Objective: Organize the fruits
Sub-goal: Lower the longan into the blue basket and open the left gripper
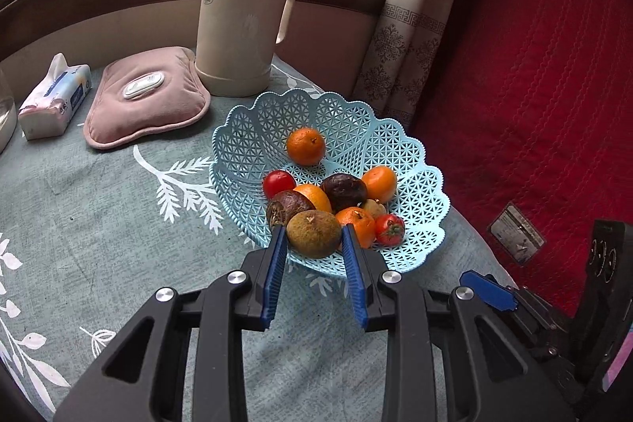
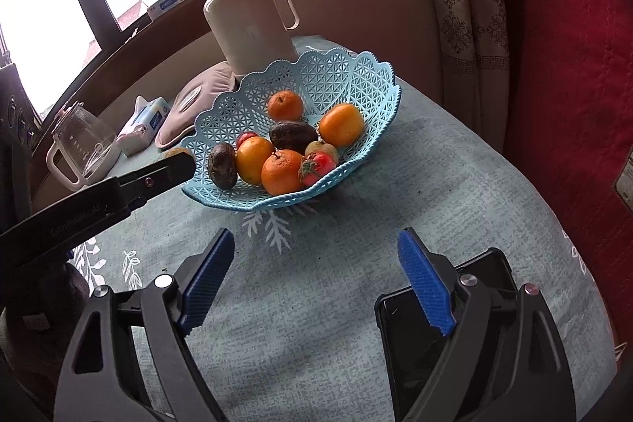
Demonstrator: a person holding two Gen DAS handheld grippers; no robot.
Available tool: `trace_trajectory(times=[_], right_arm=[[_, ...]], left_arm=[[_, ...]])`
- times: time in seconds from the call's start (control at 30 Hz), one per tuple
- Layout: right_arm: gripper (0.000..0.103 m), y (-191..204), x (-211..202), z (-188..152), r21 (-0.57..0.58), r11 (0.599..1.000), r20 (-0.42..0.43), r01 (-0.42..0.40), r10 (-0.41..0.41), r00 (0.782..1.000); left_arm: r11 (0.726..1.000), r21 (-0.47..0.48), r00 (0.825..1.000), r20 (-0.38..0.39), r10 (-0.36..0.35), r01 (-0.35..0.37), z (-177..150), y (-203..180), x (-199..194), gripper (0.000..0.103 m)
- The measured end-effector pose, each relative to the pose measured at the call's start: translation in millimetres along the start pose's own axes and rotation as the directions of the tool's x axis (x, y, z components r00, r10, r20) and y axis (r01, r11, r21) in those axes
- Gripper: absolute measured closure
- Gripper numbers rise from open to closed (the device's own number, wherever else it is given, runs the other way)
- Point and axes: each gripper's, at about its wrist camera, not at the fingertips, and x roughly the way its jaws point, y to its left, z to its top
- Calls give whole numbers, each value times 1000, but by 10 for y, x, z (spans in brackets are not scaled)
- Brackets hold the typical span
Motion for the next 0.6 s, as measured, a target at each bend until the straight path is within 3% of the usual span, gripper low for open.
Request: trace_trajectory(times=[0.6], right_arm=[[16, -13, 39, 2, 15, 1000, -15, 0, 0, 1000]], left_arm=[[999, 37, 999, -27, -22, 23, 5, -54, 201, 72]])
